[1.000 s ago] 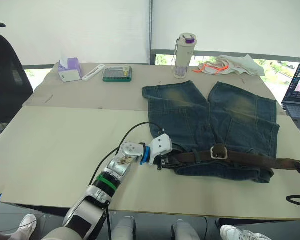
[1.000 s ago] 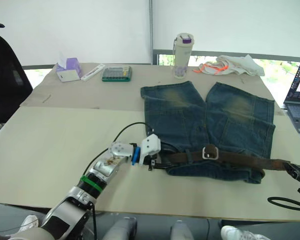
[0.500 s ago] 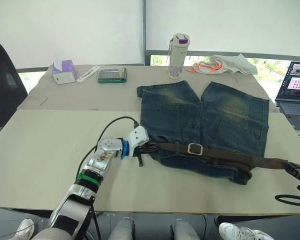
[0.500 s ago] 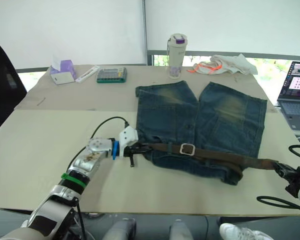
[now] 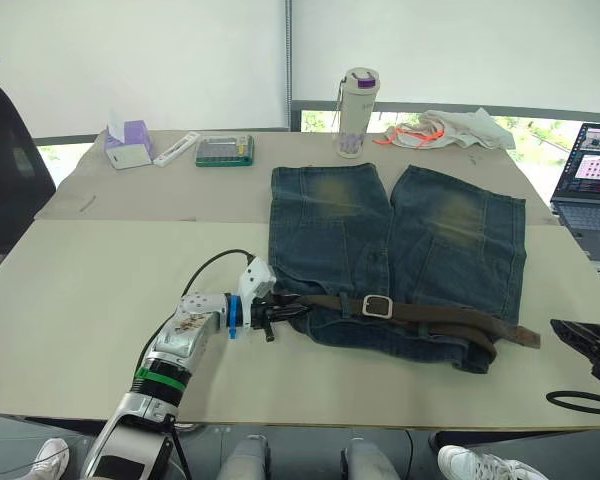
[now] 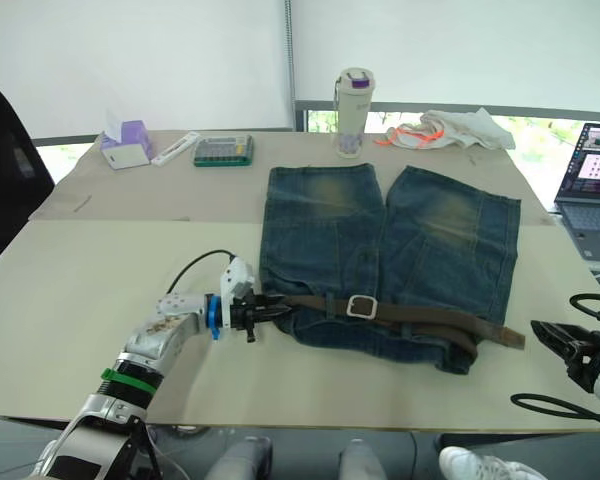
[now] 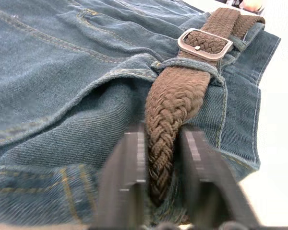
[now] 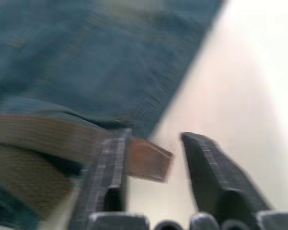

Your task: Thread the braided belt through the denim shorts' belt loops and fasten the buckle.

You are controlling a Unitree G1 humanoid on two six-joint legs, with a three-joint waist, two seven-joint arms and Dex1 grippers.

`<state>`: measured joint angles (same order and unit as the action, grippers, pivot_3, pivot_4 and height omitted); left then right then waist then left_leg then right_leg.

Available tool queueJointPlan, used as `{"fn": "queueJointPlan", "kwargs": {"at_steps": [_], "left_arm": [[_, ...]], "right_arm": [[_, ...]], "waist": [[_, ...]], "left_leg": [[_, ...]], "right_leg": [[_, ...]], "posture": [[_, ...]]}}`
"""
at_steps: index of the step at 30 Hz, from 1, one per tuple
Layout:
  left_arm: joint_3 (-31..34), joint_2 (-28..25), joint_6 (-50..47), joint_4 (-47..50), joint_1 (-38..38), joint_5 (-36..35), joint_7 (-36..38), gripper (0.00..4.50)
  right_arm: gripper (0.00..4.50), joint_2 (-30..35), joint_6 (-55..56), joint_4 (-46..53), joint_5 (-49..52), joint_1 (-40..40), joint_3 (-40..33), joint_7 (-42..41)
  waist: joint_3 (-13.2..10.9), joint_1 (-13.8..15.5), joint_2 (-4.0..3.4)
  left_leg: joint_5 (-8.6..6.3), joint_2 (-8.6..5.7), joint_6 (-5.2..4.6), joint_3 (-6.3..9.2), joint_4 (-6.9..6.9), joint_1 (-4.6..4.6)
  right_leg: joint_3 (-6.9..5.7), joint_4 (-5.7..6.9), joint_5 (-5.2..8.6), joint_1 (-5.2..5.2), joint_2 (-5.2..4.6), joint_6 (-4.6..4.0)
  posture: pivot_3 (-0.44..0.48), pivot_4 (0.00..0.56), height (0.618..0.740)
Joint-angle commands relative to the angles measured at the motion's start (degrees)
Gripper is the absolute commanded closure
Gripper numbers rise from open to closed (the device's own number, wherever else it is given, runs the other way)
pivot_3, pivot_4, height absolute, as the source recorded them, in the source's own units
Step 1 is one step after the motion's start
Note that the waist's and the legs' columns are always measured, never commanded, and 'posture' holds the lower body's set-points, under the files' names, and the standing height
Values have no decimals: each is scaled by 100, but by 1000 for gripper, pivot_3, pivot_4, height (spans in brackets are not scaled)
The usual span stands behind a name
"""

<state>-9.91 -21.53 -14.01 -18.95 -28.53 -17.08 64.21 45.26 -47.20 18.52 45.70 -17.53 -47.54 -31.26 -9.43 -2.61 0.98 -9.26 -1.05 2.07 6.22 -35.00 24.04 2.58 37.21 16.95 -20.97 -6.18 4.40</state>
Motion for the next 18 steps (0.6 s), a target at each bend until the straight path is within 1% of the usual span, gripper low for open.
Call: {"fn": "queueJointPlan", "kwargs": {"at_steps": [1, 2, 4, 6, 8, 9, 10, 13, 17, 18], "left_arm": [[259, -243, 27, 206, 112, -290, 439, 1777], [292, -317, -22, 348, 154, -426, 622, 1398], [344, -517, -103, 629, 260, -615, 951, 786], [383, -725, -138, 851, 367, -681, 1139, 105], [382, -905, -100, 991, 461, -585, 1105, 46], [342, -984, -91, 998, 483, -405, 938, 46], [326, -1046, 123, 978, 520, -185, 766, 46], [324, -1242, 291, 1006, 663, 175, 418, 46], [404, -1317, 664, 989, 872, 326, 210, 46], [411, -1310, 608, 1039, 901, 298, 178, 46]], "right_arm": [[1011, -152, 1005, 230, -339, -190, -210, -596], [613, -175, 1278, 246, -505, -304, -142, -788], [7, -219, 1753, 254, -802, -546, 45, -1167], [0, -284, 2210, 221, -1078, -752, 239, -1483], [0, -382, 2622, 131, -1254, -885, 383, -1751], [0, -453, 2773, 67, -1254, -904, 413, -1870], [0, -554, 2972, -16, -1206, -908, 426, -2046], [0, -579, 3464, -374, -1476, -1162, 577, -2518], [0, -608, 3886, -830, -1733, -1218, 760, -2734], [0, -601, 3967, -927, -1783, -1194, 813, -2763]], "waist": [[0, 7, -1], [0, 9, -1], [0, 19, -1], [0, 24, 0], [0, 36, -1], [0, 40, -1], [0, 39, -1], [0, 36, -1], [-1, 51, 0], [-1, 51, 0]], "left_leg": [[0, 0, 0, 0, 0, 1], [0, 0, 0, 0, 0, 2], [0, -1, 0, 0, 0, 4], [0, -1, 1, 0, 0, 5], [0, 0, 1, 0, 0, 3], [0, -1, 1, 0, -1, 3], [0, 0, 1, 0, -1, 3], [0, -1, 1, -1, 0, 2], [-1, 0, 1, -1, 3, 2], [-1, 0, 1, -1, 2, 1]], "right_leg": [[0, -1, 3, 0, 0, 5], [0, -2, 3, 0, 0, 5], [1, -4, 1, 0, -1, 2], [0, -5, -2, 0, -1, -4], [0, -5, -2, 1, -1, -4], [0, -5, -2, 1, -1, -3], [0, -5, -2, 2, -2, -3], [2, -6, -2, 2, -3, -3], [2, -9, -2, 2, -3, -4], [2, -9, -2, 2, -3, -4]], "posture": [[0, 150, 740], [0, 150, 740], [0, 150, 740], [0, 150, 740], [0, 150, 740], [0, 150, 740], [0, 150, 740], [0, 150, 740], [0, 150, 740], [0, 150, 740]]}}
